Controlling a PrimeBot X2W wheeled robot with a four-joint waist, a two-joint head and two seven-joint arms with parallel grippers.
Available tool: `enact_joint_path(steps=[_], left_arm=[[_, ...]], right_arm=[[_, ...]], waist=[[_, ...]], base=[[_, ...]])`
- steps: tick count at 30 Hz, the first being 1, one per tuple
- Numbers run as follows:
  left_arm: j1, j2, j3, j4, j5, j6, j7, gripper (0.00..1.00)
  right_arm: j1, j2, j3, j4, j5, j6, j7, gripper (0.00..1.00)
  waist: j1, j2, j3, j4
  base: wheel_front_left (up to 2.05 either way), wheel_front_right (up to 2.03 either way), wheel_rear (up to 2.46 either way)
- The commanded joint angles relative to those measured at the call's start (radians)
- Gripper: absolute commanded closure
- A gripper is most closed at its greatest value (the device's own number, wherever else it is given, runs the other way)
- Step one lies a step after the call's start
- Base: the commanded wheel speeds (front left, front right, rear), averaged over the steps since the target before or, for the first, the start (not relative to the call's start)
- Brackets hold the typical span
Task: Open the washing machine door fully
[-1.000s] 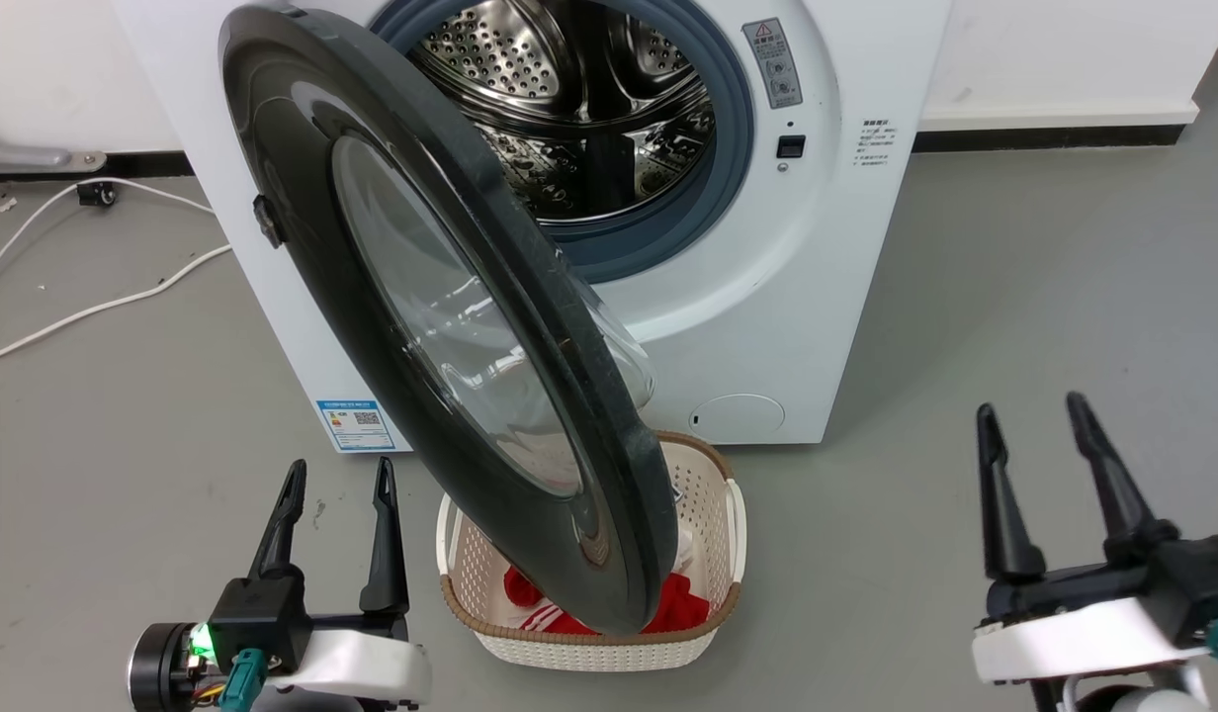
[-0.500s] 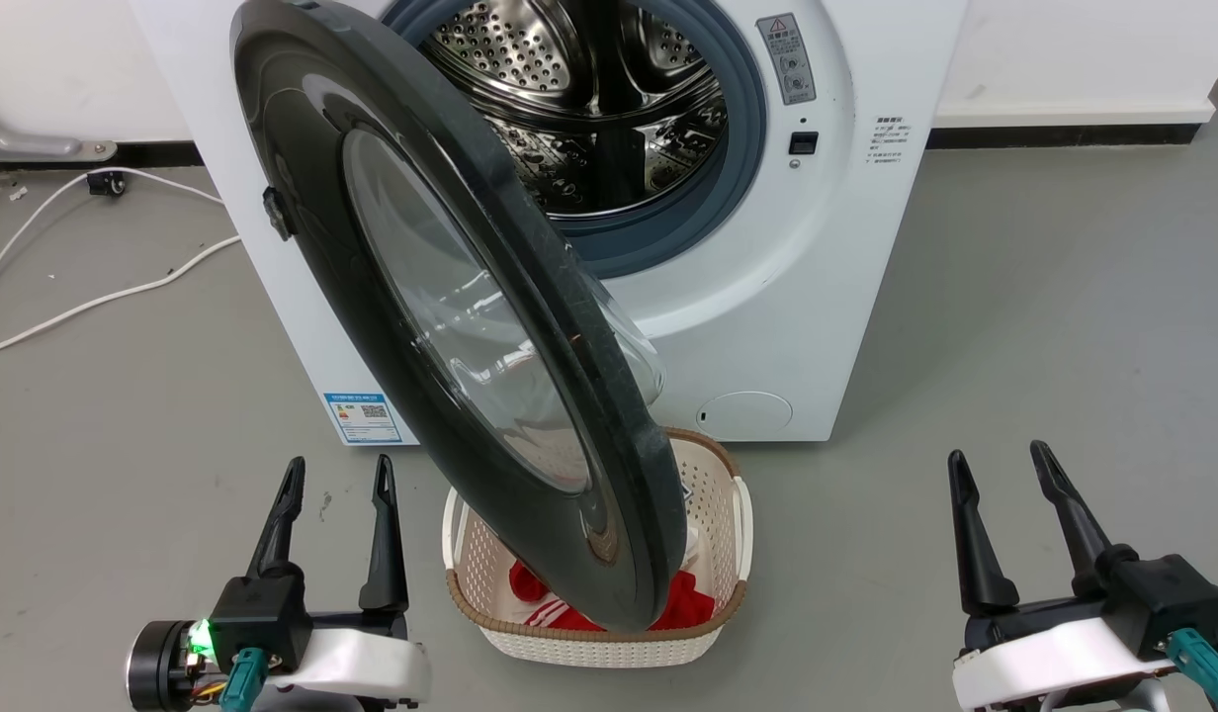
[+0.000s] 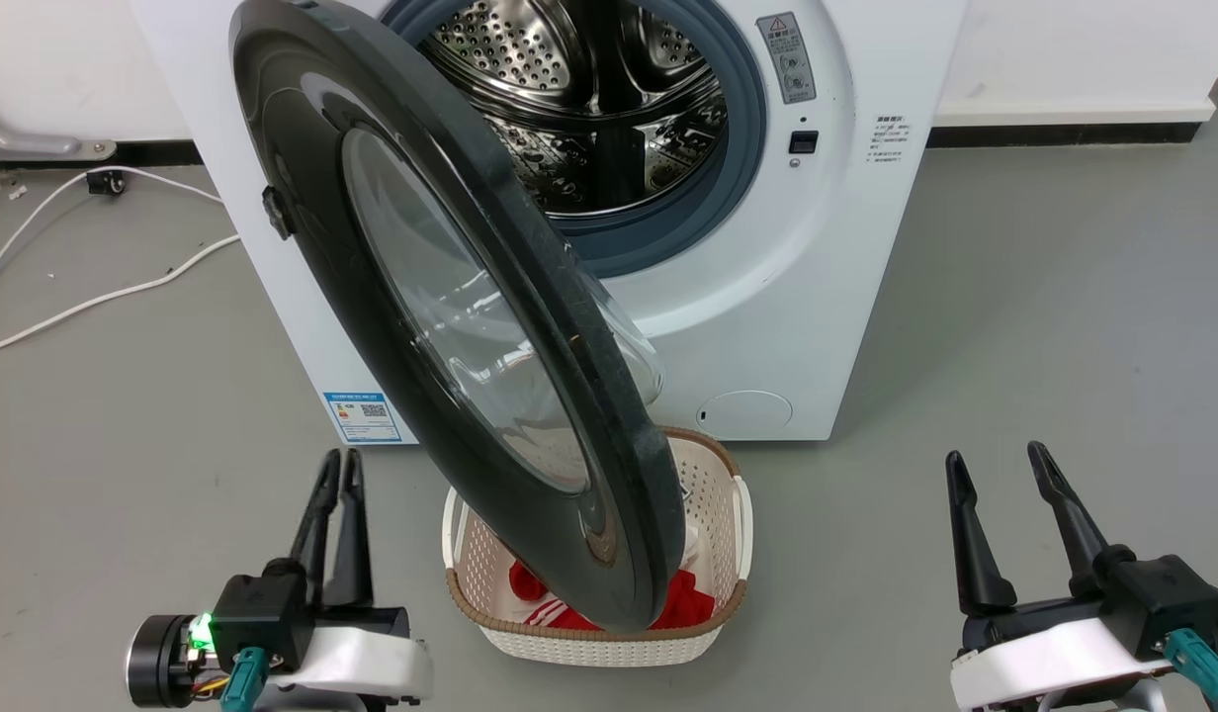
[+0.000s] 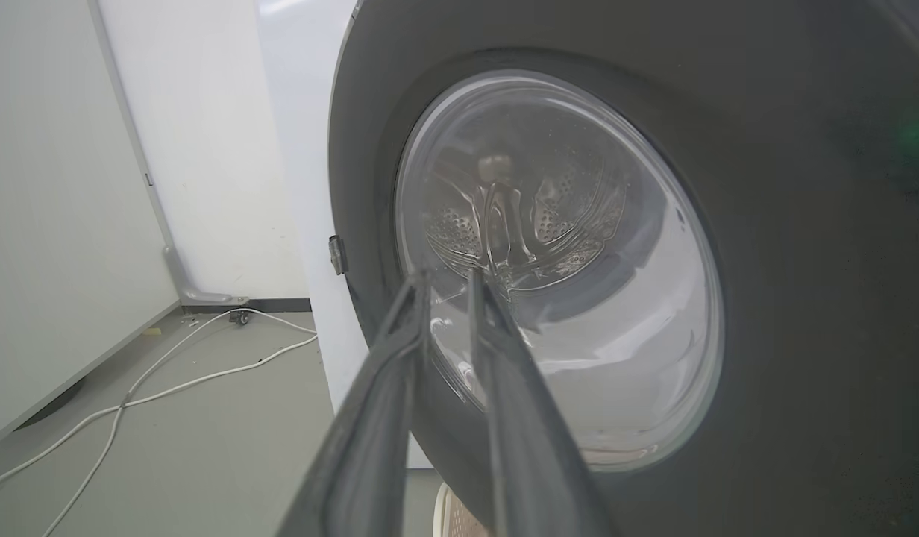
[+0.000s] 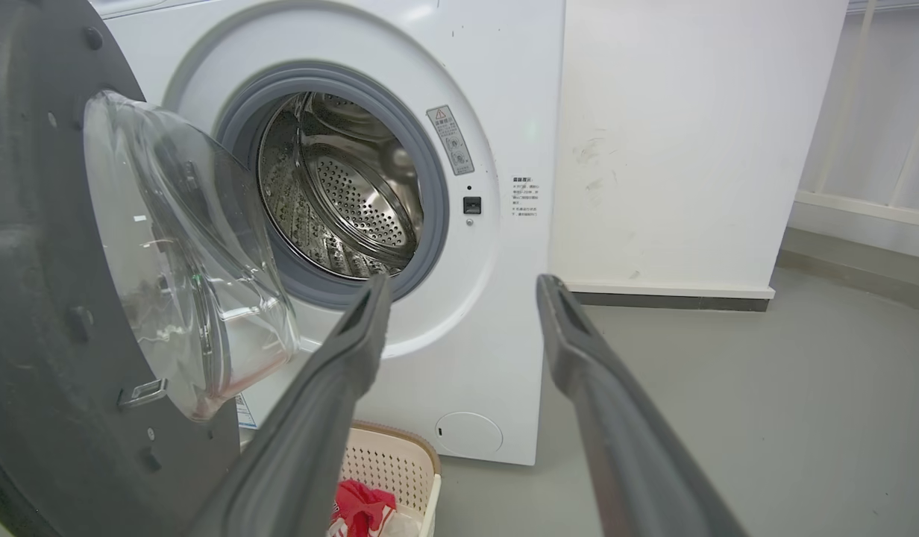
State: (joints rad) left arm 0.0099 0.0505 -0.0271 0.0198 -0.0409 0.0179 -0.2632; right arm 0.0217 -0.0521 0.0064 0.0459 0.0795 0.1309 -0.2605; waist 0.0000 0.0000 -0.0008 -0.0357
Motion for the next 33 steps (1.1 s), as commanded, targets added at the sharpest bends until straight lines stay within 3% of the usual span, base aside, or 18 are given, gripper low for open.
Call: enact_joint_path(steps=[1,8,20,24,25,27,28,29,33], left_arm=[[-0.006,0.000,0.002,-0.005,0.000,-0.002,-0.002,1.00],[-0.045,0.000,0.020,-0.103,0.007,0.004,-0.002,1.00],[-0.170,0.044,-0.013,-0.468,0.088,0.022,-0.002,1.00],[-0.223,0.055,-0.096,-0.545,0.096,-0.005,-0.002,1.00],[-0.244,0.056,-0.159,-0.556,0.100,-0.029,-0.002,1.00],[-0.249,0.056,-0.195,-0.553,0.098,-0.045,-0.002,1.00],[-0.252,0.050,-0.267,-0.538,0.082,-0.070,-0.002,1.00],[-0.252,0.050,-0.267,-0.538,0.082,-0.070,-0.002,1.00],[-0.196,0.053,-0.433,-0.448,0.037,-0.118,-0.002,1.00]], right_arm=[[-0.006,0.003,0.001,-0.003,0.003,0.000,-0.004,0.00],[-0.013,0.003,-0.002,0.004,0.010,0.000,-0.004,0.00],[-0.012,0.003,-0.005,-0.003,0.019,0.000,-0.004,0.00],[-0.013,0.003,-0.004,-0.002,0.021,0.000,-0.004,0.00],[-0.015,0.003,-0.003,0.000,0.021,0.000,-0.004,0.00],[-0.016,0.003,-0.001,0.001,0.022,0.000,-0.004,0.00],[-0.019,0.003,0.000,0.003,0.025,0.000,-0.004,0.00],[-0.019,0.003,0.000,0.003,0.025,0.000,-0.004,0.00],[-0.010,0.003,-0.002,0.010,0.030,0.000,-0.004,0.00]], waist=[[0.0000,0.0000,0.001,-0.001],[0.0000,0.0000,0.004,0.000],[0.0000,0.0000,0.006,-0.001],[0.0000,0.0000,0.009,-0.002],[0.0000,0.0000,0.009,-0.003],[0.0000,0.0000,0.009,-0.004],[0.0000,0.0000,0.008,-0.007],[0.0000,0.0000,0.008,-0.007],[0.0000,0.0000,0.001,-0.014]], base=[[0.00,0.00,0.00],[0.00,0.00,0.00],[0.00,0.00,0.00],[0.00,0.00,0.00],[0.00,0.00,0.00],[0.00,0.00,0.00],[0.00,0.00,0.00],[0.00,0.00,0.00],[0.00,0.00,0.00]])
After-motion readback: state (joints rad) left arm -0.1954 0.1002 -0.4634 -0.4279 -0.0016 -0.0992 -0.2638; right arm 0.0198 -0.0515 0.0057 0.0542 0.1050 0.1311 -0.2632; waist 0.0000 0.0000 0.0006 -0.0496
